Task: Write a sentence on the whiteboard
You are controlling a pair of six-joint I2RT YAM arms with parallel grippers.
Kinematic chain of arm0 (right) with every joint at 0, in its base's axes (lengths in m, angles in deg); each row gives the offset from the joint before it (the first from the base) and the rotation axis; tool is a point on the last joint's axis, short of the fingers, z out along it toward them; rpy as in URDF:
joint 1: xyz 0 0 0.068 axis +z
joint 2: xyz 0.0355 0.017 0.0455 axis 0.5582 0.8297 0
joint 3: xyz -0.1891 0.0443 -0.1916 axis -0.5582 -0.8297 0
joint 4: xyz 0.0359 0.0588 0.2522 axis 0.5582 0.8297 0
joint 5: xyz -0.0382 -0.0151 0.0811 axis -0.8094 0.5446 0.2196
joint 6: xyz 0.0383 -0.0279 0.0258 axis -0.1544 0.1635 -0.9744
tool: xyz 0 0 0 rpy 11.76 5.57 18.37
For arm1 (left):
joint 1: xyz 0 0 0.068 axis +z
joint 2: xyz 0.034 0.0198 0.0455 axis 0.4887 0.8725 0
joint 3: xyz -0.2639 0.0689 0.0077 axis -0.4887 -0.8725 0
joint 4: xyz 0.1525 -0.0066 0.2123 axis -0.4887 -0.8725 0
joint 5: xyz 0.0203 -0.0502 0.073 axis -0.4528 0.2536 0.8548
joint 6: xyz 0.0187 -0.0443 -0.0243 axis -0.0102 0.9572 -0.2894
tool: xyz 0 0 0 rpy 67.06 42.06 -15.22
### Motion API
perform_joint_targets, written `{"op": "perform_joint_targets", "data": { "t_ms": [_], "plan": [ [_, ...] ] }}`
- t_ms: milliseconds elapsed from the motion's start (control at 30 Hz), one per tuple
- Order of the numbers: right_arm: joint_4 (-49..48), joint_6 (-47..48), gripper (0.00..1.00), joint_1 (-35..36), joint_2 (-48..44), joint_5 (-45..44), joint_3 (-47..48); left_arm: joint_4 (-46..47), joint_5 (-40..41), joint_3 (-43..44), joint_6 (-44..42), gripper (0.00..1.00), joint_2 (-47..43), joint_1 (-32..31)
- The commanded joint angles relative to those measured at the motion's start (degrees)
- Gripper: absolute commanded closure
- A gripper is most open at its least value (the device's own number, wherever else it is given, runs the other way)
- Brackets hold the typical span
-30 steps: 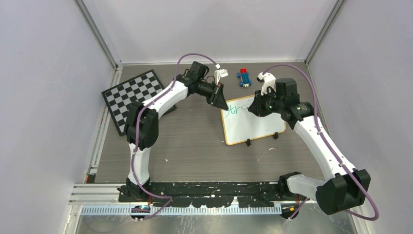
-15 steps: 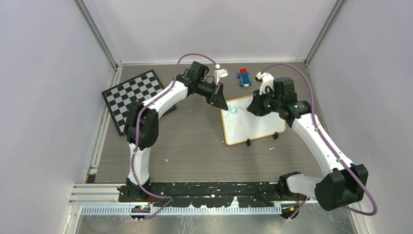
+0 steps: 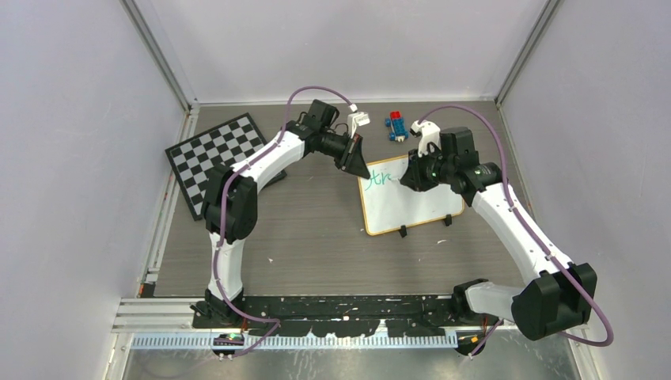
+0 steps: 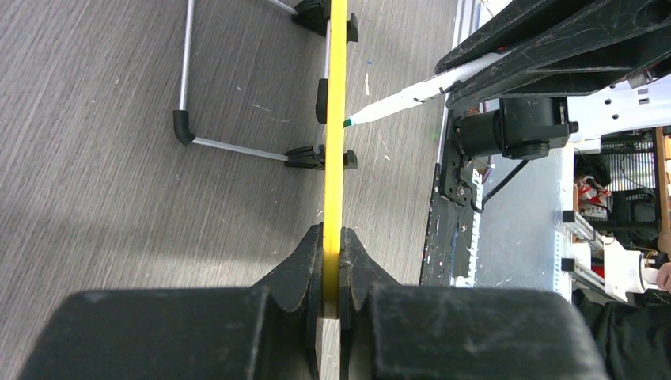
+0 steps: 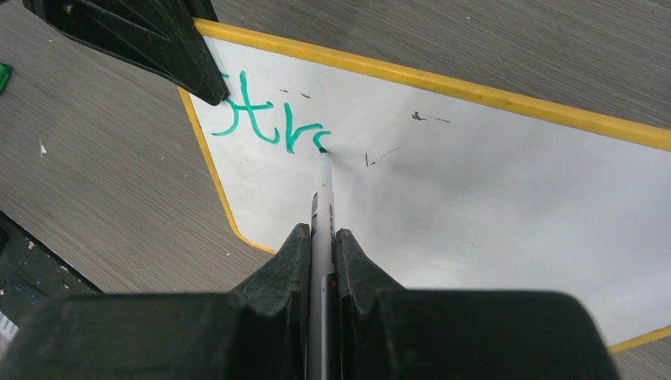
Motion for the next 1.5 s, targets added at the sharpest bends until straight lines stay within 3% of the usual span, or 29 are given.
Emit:
{"op": "perform_joint_targets", "data": {
  "t_ms": [0,433,1467],
  "plan": [
    [0.53,1.98,1.00,0.14,-1.19,-3.98,1.21,0.36,-0.82,0.41,-0.21,1.00,-1.07,-0.13],
    [-2.94,-0.75,1.00,0.03,-1.71,-7.78,2.92,0.05,-0.71,0.58,-0.42,1.00,-1.16,-0.13],
    [-1.96,-0.32,1.00,1.13,-2.59,-1.57,2.62,0.00,-0.36,0.41,-0.50,1.00,-1.14,-0.22]
  ]
}}
